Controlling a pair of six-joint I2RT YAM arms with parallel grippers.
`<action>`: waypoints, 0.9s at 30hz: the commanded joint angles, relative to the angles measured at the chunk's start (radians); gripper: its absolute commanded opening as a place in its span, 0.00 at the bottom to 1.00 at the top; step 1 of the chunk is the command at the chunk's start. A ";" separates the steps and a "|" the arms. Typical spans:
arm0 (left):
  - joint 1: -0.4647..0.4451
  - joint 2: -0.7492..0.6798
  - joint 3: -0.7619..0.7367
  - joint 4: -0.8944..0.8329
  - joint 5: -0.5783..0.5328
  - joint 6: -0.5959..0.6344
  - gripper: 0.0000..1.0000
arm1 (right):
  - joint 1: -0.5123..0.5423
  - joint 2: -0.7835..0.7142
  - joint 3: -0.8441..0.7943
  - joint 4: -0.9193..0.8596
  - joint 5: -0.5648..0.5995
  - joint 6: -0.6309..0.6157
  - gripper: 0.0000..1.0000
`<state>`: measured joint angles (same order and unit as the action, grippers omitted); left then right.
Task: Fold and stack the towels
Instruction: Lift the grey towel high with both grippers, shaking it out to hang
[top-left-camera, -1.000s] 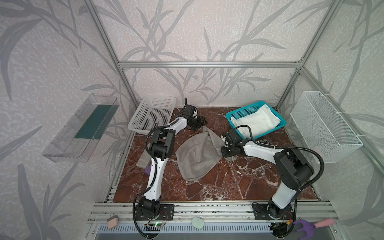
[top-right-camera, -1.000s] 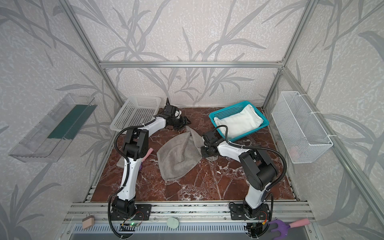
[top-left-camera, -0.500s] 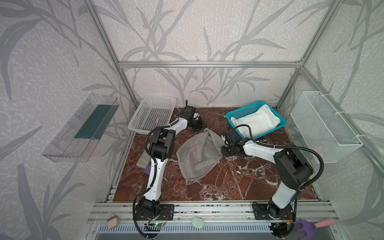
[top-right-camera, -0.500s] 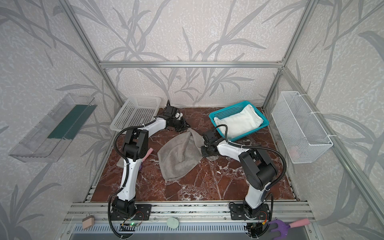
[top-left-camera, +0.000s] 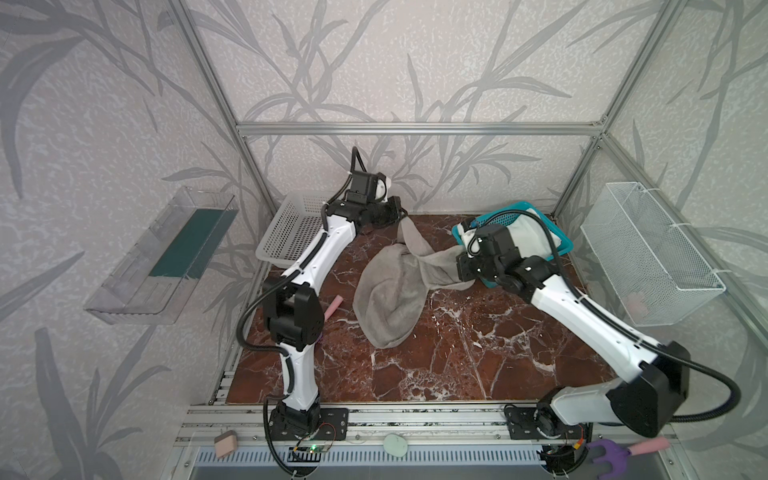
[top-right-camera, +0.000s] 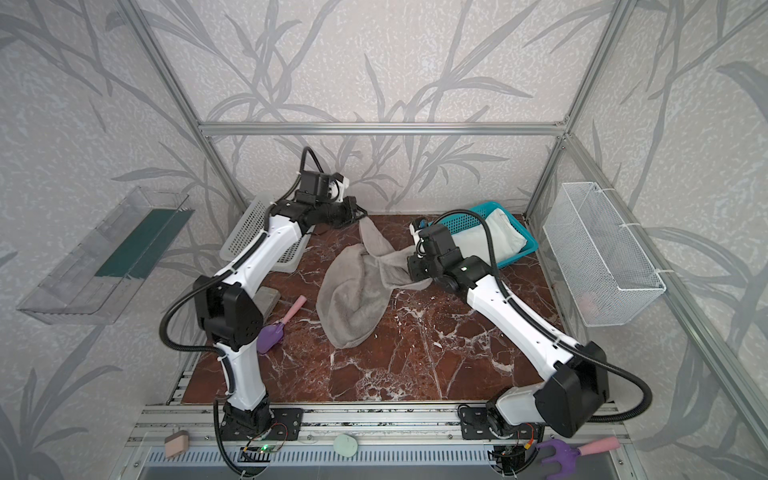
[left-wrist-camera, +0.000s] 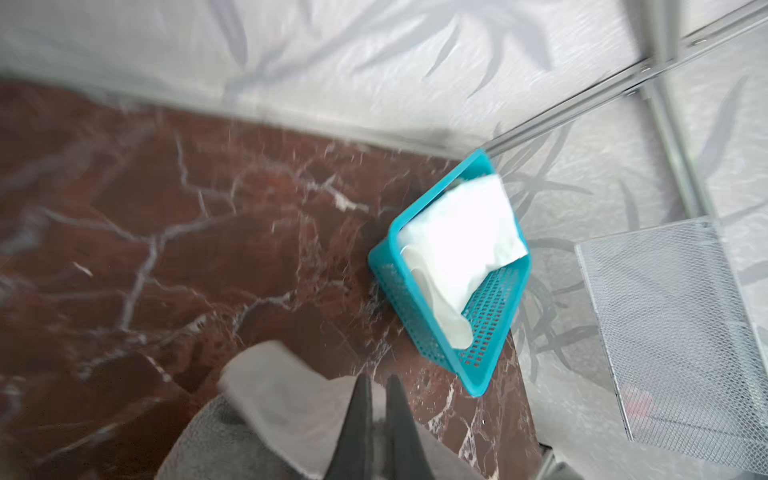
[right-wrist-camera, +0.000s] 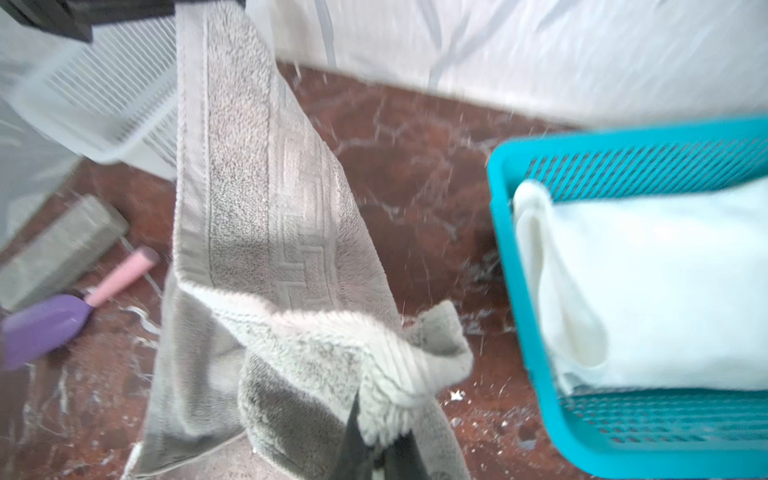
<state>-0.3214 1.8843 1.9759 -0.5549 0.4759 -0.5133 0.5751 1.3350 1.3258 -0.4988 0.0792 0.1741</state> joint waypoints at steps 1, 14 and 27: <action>-0.033 -0.182 0.071 -0.103 -0.172 0.174 0.00 | 0.003 -0.103 0.088 -0.050 0.003 -0.065 0.00; -0.283 -0.530 0.291 -0.223 -0.478 0.402 0.00 | 0.002 -0.221 0.557 -0.163 -0.114 -0.110 0.00; -0.312 -0.448 0.589 -0.197 -0.464 0.521 0.00 | 0.002 0.107 1.365 -0.450 -0.037 -0.232 0.00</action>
<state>-0.6521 1.4200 2.5065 -0.7567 0.1196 -0.0784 0.5926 1.4067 2.6003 -0.8963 -0.1143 -0.0063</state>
